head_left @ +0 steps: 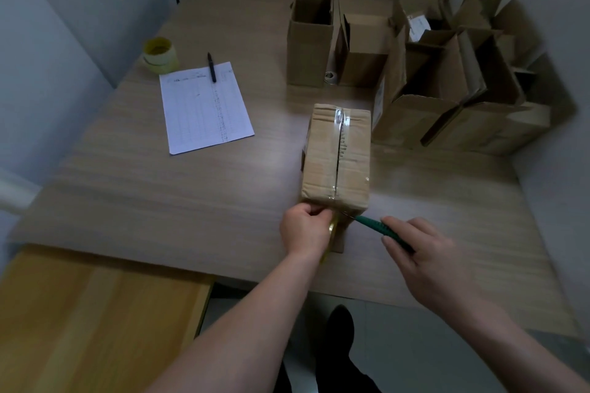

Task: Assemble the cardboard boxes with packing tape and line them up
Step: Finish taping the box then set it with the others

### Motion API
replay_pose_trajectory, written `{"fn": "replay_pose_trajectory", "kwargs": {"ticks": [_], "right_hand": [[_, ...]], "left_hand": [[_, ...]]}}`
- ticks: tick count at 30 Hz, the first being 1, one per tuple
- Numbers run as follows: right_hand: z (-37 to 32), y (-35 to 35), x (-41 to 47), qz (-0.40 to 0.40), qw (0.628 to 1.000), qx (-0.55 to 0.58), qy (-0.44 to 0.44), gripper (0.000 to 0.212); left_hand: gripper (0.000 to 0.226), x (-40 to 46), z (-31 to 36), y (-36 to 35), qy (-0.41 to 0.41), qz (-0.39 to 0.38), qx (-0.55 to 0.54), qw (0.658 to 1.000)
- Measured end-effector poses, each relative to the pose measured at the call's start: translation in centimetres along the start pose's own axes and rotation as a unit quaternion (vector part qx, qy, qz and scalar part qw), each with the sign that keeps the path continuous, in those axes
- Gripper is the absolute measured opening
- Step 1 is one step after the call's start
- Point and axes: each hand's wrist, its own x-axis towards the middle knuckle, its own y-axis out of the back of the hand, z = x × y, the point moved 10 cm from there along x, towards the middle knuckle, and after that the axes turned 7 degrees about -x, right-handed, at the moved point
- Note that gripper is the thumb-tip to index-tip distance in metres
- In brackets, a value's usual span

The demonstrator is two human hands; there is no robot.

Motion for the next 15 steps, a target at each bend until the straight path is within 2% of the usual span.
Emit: {"fn": "replay_pose_trajectory", "kwargs": {"ticks": [7,11,15], "right_hand": [[-0.7,-0.3,0.2,0.0,0.999,-0.03,0.017,0.03],[-1.9,0.5,0.6,0.01,0.996,-0.079,0.025,0.025],[-1.7,-0.7,0.7,-0.025,0.989,-0.146,0.011,0.014]], "left_hand": [[0.017,-0.4,-0.5,0.1,0.034,0.011,-0.018,0.999],[0.009,-0.4,0.9,0.3,0.016,0.033,0.021,0.999],[0.012,-0.5,1.6,0.3,0.019,0.048,0.033,0.998]]}}
